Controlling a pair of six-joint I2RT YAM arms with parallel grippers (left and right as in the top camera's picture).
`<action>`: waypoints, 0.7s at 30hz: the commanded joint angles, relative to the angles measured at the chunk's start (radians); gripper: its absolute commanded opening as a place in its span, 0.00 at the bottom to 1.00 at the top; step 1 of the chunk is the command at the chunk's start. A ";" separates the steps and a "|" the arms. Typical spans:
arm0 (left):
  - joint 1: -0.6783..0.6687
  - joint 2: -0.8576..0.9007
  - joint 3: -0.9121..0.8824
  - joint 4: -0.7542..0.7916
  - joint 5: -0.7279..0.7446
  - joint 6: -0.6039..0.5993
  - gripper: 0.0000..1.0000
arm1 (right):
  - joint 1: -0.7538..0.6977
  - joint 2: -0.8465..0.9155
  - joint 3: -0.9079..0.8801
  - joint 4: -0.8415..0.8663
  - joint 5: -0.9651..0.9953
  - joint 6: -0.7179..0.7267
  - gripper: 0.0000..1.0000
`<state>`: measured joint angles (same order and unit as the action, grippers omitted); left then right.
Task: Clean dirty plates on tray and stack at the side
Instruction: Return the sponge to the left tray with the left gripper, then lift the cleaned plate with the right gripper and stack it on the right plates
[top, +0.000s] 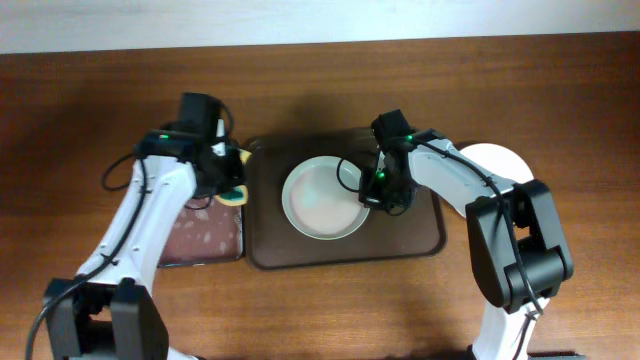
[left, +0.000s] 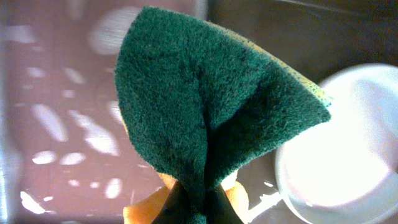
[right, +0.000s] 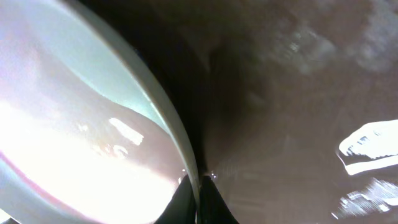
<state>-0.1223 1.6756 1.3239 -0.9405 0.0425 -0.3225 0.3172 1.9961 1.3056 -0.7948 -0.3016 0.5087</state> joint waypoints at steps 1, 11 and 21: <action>0.072 -0.010 -0.007 -0.004 -0.017 0.079 0.00 | -0.030 -0.103 0.025 -0.042 0.144 -0.049 0.04; 0.139 -0.002 -0.151 0.084 -0.070 0.086 0.00 | -0.029 -0.394 0.047 -0.167 0.560 -0.139 0.04; 0.139 -0.002 -0.277 0.238 -0.082 0.086 0.00 | 0.097 -0.434 0.047 -0.151 0.837 -0.142 0.04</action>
<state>0.0147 1.6756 1.0641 -0.7219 -0.0166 -0.2523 0.3359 1.5867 1.3346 -0.9615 0.3824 0.3660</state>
